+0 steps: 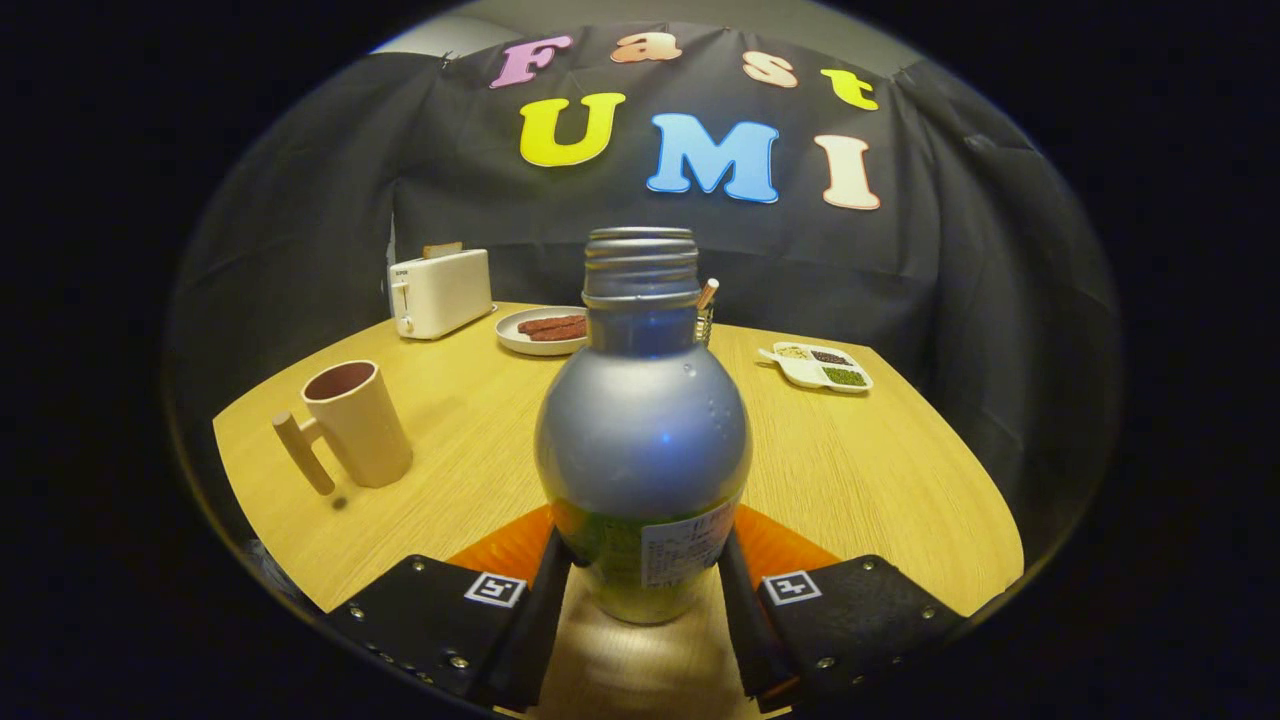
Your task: Take the bottle from table, then pour the juice into the cup, finally place the bottle on the coaster
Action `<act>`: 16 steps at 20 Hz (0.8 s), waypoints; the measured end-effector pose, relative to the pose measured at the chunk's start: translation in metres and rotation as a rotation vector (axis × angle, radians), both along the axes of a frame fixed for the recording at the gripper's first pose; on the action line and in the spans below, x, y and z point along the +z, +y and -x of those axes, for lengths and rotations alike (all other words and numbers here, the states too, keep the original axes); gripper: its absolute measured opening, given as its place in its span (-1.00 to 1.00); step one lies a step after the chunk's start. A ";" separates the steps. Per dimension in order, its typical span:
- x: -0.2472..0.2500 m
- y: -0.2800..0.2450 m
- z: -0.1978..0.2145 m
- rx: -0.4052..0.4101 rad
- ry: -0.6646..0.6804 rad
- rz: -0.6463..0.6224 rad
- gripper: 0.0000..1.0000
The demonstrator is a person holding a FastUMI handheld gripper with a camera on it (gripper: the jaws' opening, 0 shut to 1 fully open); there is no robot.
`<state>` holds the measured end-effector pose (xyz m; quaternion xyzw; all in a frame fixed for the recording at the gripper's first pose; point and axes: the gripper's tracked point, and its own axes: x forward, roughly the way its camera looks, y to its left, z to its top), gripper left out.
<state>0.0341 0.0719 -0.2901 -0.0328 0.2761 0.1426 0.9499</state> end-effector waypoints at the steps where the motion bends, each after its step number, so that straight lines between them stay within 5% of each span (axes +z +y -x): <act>1: 0.006 0.004 -0.003 0.014 -0.002 0.005 0.43; 16: 0.052 0.078 -0.017 0.203 -0.028 0.247 0.43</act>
